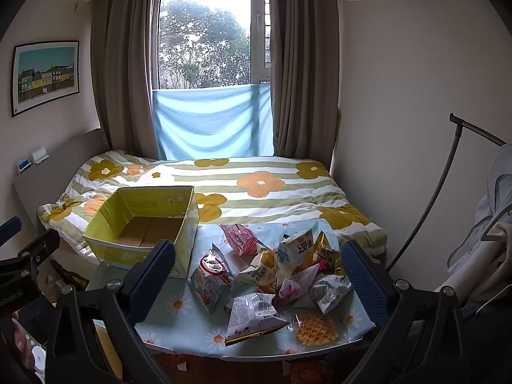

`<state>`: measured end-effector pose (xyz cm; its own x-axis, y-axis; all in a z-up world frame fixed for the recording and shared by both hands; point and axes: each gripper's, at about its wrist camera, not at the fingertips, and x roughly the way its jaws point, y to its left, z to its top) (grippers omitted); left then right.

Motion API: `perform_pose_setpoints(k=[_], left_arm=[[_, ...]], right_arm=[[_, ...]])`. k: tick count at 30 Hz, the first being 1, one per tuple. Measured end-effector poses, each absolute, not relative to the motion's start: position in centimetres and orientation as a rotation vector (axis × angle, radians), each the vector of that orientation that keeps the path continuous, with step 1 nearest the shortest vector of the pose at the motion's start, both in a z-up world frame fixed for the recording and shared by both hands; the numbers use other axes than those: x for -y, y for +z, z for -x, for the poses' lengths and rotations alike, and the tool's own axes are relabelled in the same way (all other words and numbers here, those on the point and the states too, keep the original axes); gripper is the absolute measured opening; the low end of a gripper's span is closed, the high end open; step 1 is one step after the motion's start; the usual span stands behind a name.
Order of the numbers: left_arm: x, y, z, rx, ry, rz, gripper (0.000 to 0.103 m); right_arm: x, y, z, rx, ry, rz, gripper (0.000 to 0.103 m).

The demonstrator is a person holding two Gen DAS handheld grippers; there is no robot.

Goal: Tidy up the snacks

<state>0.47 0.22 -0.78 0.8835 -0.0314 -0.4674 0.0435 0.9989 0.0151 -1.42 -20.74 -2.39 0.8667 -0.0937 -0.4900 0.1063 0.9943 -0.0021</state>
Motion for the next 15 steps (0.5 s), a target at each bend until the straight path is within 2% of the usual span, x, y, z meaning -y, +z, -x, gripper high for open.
perform_pose_setpoints(k=[15], left_arm=[[-0.43, -0.54, -0.30, -0.483, -0.043, -0.014, 0.103]], right_arm=[[20.58, -2.27, 1.52, -0.509, -0.102, -0.020, 0.103]])
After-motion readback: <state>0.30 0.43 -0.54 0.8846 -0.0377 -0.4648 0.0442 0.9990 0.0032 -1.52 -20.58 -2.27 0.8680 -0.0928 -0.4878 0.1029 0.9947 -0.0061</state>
